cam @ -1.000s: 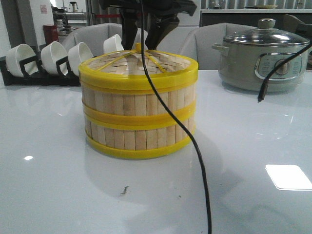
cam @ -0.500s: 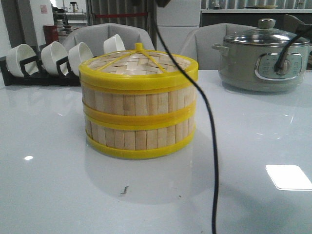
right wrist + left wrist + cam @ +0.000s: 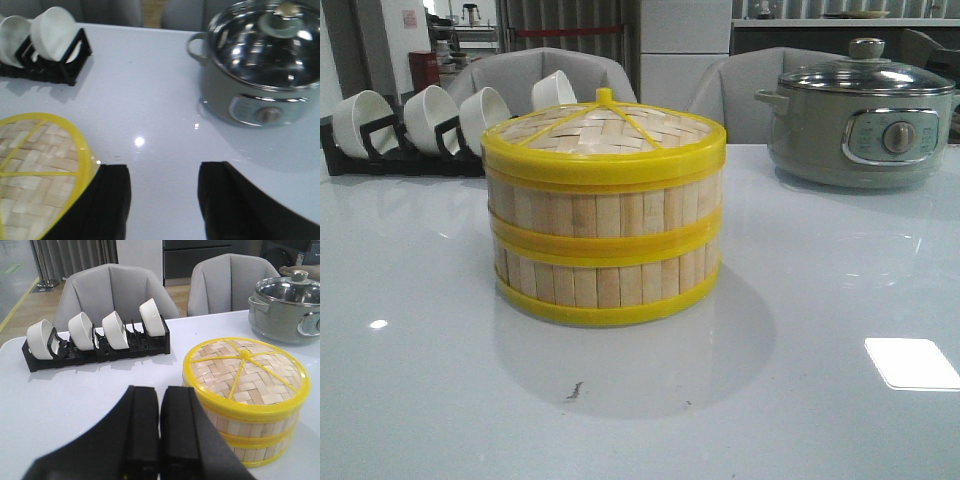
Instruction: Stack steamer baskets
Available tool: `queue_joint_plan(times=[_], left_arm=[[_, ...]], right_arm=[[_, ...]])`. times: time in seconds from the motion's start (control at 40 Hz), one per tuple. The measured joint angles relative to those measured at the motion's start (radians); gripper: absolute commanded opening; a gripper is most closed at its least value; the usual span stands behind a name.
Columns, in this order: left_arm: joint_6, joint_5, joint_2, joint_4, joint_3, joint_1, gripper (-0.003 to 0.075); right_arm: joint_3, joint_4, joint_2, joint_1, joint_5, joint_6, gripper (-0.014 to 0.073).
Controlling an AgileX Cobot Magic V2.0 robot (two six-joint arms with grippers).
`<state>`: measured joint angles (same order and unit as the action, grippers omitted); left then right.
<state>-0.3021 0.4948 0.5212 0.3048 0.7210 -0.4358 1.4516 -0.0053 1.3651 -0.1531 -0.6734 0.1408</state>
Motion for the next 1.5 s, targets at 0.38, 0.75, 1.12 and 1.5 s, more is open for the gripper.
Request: queue_joint_plan(times=[0.38, 0.75, 1.12, 1.5], left_arm=[[0.0, 0.0, 0.0, 0.0, 0.0, 0.0, 0.0087], [0.0, 0.0, 0.0, 0.0, 0.0, 0.0, 0.0087], [0.0, 0.0, 0.0, 0.0, 0.0, 0.0, 0.0087], [0.0, 0.0, 0.0, 0.0, 0.0, 0.0, 0.0087]], right_arm=[[-0.547, -0.008, -0.495, 0.195, 0.21, 0.0, 0.0433], [-0.945, -0.008, -0.82, 0.195, 0.388, 0.0, 0.0184], [-1.037, -0.008, -0.922, 0.195, 0.419, 0.0, 0.0048], [-1.037, -0.008, -0.922, 0.195, 0.419, 0.0, 0.0048]])
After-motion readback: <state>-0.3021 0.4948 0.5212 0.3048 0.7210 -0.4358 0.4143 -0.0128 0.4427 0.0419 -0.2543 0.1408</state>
